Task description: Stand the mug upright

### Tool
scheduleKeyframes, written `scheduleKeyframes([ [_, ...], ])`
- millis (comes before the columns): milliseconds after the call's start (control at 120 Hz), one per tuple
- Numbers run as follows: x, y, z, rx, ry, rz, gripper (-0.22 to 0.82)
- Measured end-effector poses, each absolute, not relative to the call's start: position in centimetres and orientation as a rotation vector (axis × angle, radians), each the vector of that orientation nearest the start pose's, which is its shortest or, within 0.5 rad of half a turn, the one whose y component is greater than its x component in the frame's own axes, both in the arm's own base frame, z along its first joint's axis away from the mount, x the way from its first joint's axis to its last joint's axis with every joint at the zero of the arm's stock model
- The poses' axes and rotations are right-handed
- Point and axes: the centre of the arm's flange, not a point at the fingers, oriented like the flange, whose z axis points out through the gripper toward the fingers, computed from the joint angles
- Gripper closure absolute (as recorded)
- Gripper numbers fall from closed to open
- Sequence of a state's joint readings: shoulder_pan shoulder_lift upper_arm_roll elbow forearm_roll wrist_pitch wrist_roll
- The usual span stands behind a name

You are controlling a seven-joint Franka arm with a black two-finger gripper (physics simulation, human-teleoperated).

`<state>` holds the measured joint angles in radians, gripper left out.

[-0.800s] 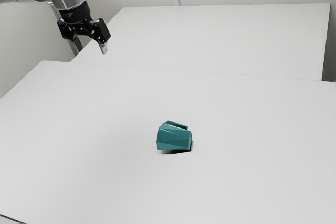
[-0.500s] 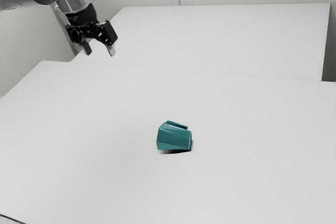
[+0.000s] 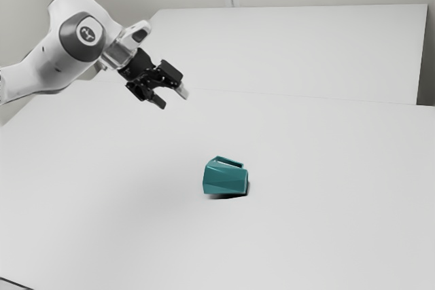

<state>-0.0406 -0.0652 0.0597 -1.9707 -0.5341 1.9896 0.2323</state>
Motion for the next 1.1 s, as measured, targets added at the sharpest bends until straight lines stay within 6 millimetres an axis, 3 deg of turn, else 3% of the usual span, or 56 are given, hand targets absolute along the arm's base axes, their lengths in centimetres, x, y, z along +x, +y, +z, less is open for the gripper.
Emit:
scheduleKeyframes([
  [317, 54.4, -0.6, 45.8, -3.707, -0.038, -0.378, 0.0],
  [575, 53.1, -0.9, 42.1, -3.762, -0.069, -0.385, 0.0],
  [842, 51.3, -1.1, 38.6, -3.835, -0.229, -0.217, 0.0],
  [1100, 51.0, -1.3, 35.0, -3.864, -0.36, -0.074, 0.0],
])
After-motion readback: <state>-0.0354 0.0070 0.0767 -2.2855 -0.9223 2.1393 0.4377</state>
